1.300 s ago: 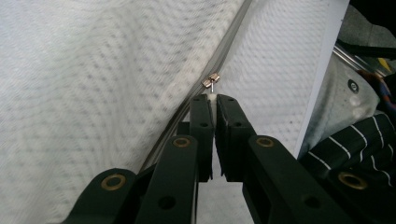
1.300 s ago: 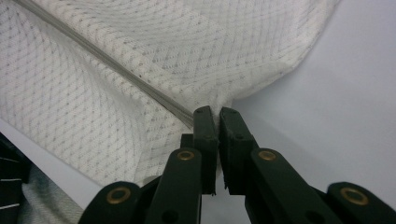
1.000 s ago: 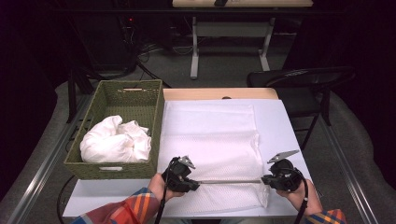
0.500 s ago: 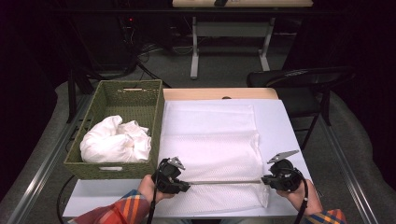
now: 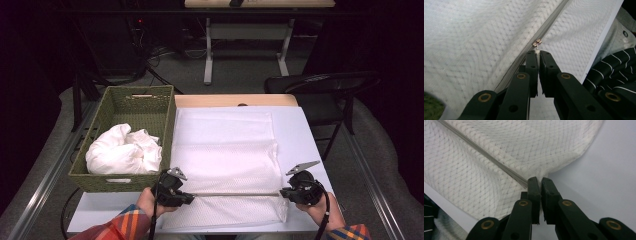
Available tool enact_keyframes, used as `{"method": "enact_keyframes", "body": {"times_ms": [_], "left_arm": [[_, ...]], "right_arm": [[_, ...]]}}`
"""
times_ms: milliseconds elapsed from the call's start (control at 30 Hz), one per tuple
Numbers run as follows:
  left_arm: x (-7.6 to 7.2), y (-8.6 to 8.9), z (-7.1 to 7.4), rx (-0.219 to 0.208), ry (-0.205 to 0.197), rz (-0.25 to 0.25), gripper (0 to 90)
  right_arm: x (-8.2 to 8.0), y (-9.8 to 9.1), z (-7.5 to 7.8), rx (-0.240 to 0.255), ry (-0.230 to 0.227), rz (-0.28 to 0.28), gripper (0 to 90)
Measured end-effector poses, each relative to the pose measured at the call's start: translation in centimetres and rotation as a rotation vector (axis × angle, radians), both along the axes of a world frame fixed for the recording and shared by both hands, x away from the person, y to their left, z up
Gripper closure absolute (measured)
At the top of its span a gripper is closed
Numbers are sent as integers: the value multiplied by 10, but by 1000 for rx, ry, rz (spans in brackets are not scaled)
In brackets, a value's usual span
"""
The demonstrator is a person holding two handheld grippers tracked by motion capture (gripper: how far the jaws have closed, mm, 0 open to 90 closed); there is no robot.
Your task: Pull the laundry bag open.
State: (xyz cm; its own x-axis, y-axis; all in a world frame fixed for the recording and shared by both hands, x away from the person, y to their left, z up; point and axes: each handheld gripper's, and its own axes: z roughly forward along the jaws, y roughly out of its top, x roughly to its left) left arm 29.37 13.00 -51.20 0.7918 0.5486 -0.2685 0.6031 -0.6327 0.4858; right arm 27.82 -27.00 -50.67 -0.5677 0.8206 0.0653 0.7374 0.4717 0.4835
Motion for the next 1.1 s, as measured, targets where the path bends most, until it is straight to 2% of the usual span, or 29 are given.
{"method": "enact_keyframes", "body": {"times_ms": [600,1100], "left_arm": [[-4,33,-2,14,10,65,857],[-7,55,-5,40,1,128,858]], "right_arm": [[1,0,-1,-14,1,-5,865],[1,-1,-2,-24,5,-24,866]]}}
